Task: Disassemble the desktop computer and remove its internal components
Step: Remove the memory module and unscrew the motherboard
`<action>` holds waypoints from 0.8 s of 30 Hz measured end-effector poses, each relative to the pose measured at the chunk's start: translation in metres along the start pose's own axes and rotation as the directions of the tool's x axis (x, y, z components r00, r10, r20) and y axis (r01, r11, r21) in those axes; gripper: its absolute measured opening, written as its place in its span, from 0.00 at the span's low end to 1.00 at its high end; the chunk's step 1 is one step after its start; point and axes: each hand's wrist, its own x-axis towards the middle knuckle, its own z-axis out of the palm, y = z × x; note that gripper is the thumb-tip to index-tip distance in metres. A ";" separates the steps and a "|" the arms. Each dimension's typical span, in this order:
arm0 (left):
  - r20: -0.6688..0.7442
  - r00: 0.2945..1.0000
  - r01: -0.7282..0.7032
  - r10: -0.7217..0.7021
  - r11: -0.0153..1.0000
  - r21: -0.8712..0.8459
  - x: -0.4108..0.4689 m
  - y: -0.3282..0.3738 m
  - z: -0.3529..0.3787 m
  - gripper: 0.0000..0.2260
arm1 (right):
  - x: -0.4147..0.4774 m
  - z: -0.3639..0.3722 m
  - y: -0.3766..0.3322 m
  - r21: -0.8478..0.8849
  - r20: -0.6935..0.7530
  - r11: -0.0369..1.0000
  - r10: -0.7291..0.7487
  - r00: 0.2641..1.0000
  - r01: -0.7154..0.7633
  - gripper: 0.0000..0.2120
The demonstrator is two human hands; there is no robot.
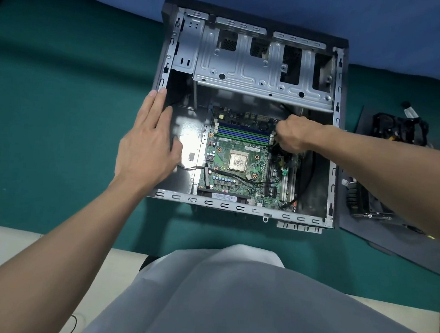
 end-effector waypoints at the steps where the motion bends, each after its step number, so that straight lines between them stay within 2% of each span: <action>1: 0.000 1.000 0.000 0.000 1.000 0.000 0.000 0.000 0.000 0.21 | 0.001 0.001 -0.001 0.003 0.005 1.000 0.018 1.000 -0.018 0.14; 5: 0.001 1.000 0.003 -0.003 1.000 0.001 0.000 0.001 0.000 0.21 | 0.004 -0.001 -0.004 0.046 0.019 0.995 0.083 0.996 -0.084 0.07; 7: 0.000 1.000 0.003 -0.003 1.000 -0.001 0.000 0.001 -0.001 0.21 | 0.004 0.000 -0.004 0.056 0.006 0.995 0.087 0.996 -0.088 0.10; 14: 0.004 1.000 0.013 -0.013 1.000 0.002 0.000 0.001 0.000 0.21 | -0.003 0.007 0.002 0.037 -0.046 0.998 -0.053 0.998 0.055 0.14; 20: 0.005 1.000 0.012 -0.012 1.000 0.003 0.000 0.002 -0.001 0.21 | 0.005 0.004 0.002 0.199 -0.089 0.977 0.096 0.991 -0.077 0.07; 22: 0.006 1.000 0.016 -0.016 1.000 0.001 0.000 0.002 0.000 0.21 | 0.007 0.006 0.001 0.266 -0.066 0.950 0.189 0.980 -0.166 0.08; 24: 0.006 1.000 0.018 -0.018 1.000 0.003 0.000 0.001 -0.001 0.21 | 0.010 0.010 0.000 0.345 0.022 0.904 0.262 0.965 -0.253 0.10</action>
